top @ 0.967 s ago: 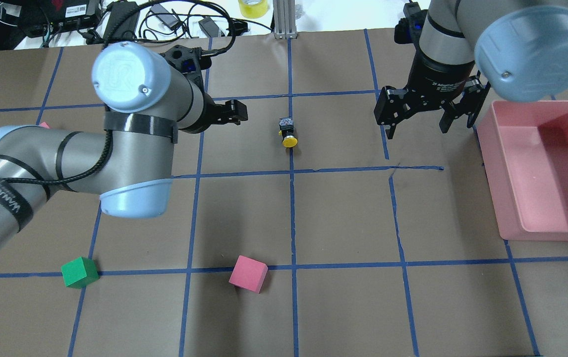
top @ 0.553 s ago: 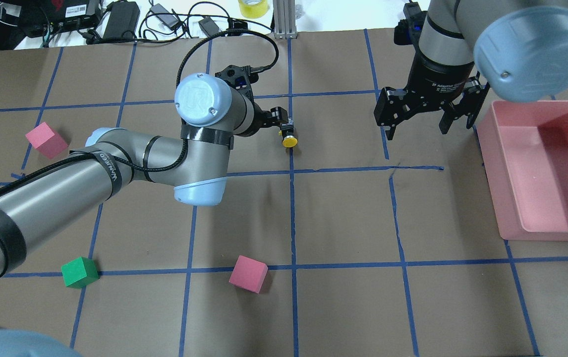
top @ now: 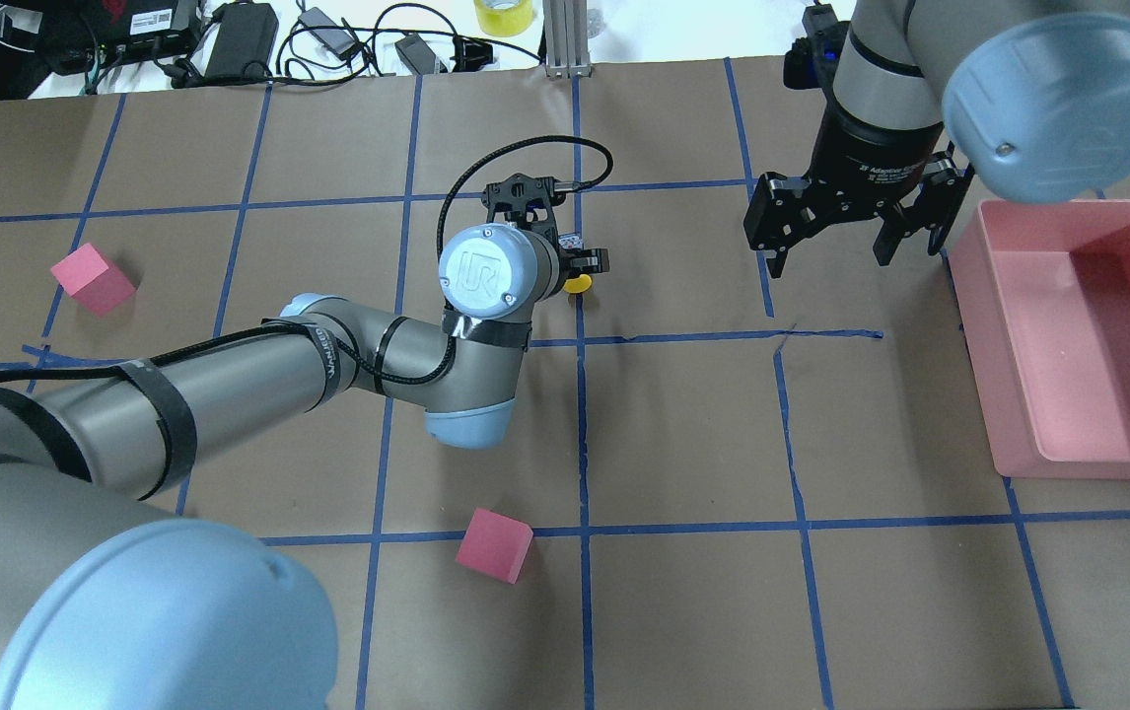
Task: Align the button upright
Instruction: 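Grasp the switch body with the left gripper and lift it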
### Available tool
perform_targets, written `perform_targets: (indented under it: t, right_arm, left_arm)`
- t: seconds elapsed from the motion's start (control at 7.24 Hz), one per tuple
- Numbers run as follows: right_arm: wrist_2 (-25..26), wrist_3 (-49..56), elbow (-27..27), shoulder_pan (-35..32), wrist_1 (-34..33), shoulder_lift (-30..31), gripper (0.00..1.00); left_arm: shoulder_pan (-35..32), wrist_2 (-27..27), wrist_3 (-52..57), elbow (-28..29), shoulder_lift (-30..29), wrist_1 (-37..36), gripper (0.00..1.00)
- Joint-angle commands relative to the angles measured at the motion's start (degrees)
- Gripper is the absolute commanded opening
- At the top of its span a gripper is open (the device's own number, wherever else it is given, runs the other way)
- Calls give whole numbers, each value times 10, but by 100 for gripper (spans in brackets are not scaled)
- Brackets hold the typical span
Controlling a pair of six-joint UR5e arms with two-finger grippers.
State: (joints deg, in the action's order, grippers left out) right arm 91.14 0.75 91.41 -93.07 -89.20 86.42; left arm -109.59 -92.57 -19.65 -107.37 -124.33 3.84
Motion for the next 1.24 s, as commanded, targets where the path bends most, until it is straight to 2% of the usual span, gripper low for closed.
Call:
perform_targets:
  t: [0.0, 0.41, 0.55, 0.69, 0.97, 1.11]
  right_arm:
    - [-10, -5, -4, 1, -8, -1, 100]
    - [-10, -4, 0, 1, -19, -2, 100]
    - [-2, -1, 0, 3, -15, -2, 100]
    - [1, -3, 0, 3, -16, -1, 100]
    - [2, -5, 0, 3, -16, 1, 100]
    - [4, -5, -1, 3, -19, 1, 100]
  left_arm:
    - [-4, -2, 1, 8, -46, -68, 91]
    - [-24, -2, 1, 23, -59, -68, 90]
    - [-26, -3, 2, 23, -59, -68, 69]
    - [-26, -13, 2, 22, -59, -68, 53]
    - [-26, -23, 3, 13, -54, -67, 15]
    - [-26, -24, 3, 13, -49, -64, 8]
